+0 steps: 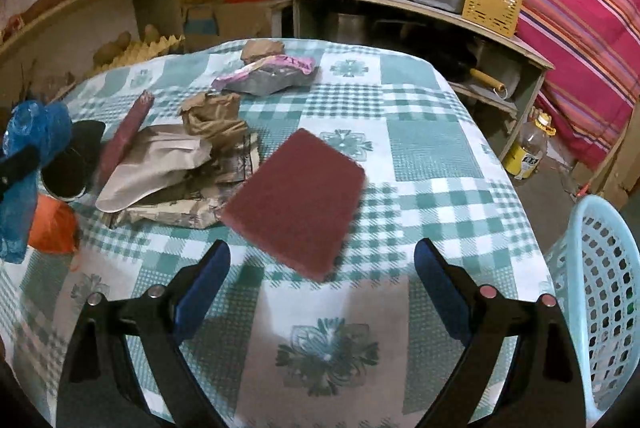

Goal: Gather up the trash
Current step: 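Grasp the blue plastic bag with the left tool while the right tool grasps the maroon pad, then carry both items over the basket and open the left tool to drop the blue bag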

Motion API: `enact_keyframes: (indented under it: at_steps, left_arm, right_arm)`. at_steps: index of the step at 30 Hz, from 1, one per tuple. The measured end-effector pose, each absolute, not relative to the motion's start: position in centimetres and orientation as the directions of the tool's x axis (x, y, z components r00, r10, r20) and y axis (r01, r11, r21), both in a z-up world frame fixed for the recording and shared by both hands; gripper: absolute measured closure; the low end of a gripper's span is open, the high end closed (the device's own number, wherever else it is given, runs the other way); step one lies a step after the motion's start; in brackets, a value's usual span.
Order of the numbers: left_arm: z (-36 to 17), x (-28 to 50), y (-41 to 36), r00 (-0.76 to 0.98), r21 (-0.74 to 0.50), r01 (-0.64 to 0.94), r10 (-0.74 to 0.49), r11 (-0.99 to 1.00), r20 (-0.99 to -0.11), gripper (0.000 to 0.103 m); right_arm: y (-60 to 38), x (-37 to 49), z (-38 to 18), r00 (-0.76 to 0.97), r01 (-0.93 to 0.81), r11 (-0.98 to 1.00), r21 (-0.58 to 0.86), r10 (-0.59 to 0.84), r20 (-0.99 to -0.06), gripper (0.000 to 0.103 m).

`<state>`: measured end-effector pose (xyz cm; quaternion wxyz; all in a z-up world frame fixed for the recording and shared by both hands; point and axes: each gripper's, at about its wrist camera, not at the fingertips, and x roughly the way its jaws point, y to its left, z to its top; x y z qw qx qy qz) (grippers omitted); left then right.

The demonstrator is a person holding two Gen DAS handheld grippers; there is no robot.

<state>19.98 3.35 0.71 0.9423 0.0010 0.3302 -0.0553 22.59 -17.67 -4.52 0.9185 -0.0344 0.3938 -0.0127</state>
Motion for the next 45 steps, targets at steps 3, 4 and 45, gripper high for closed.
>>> enact_keyframes:
  at_steps: [3, 4, 45]
  left_arm:
    - [0.5, 20.2, 3.6, 0.768, -0.046, 0.107, -0.111, 0.993, -0.631, 0.081]
    - [0.4, 20.3, 3.6, 0.766, -0.043, 0.106, -0.109, 0.993, -0.634, 0.081]
    - [4.0, 19.7, 0.9, 0.832, -0.062, 0.138, -0.150, 0.988, -0.534, 0.088]
  right_arm:
    - [-17.0, 23.5, -4.8, 0.678, -0.008, 0.995, -0.098, -0.067, -0.732, 0.012]
    - [-16.9, 23.6, -4.8, 0.675, -0.008, 0.995, -0.102, -0.070, -0.734, 0.012]
    - [-26.1, 18.9, 0.8, 0.847, 0.030, 0.995, 0.093, 0.024, -0.532, 0.089]
